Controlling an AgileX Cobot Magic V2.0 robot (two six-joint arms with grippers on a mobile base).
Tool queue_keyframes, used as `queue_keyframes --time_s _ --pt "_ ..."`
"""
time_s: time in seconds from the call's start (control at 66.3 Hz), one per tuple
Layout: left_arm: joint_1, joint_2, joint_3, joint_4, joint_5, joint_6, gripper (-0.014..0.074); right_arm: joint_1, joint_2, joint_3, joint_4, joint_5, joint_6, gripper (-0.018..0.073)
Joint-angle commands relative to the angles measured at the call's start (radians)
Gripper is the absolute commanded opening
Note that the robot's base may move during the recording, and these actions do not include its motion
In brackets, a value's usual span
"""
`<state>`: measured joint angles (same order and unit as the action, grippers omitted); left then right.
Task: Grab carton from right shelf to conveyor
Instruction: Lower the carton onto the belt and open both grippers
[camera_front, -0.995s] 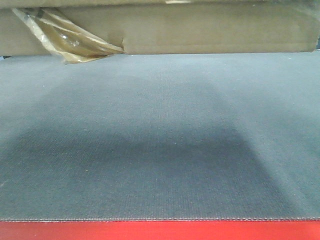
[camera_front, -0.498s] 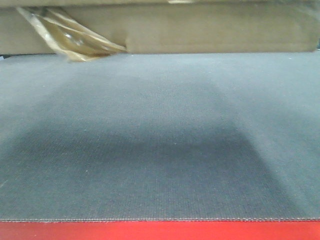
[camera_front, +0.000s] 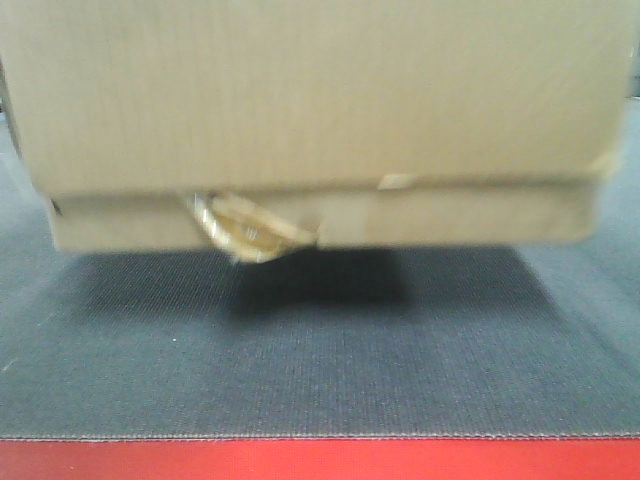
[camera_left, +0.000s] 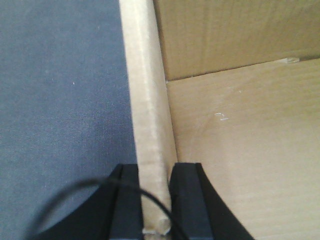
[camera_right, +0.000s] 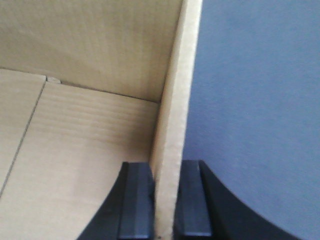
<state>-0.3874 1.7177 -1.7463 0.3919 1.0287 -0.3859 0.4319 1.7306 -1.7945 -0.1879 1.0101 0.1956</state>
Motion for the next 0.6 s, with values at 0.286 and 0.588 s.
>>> queue_keyframes --time_s 0.286,0.588 --pt "0.015 0.075 -0.002 0.029 -0.067 0.009 0.0101 -0.004 0.097 -0.005 0.006 -0.054 -0.012 0.0371" --pt "0.015 0.043 -0.002 0.005 -0.028 0.016 0.0576 -0.004 0.036 -0.011 0.006 -0.044 -0.012 0.0570"
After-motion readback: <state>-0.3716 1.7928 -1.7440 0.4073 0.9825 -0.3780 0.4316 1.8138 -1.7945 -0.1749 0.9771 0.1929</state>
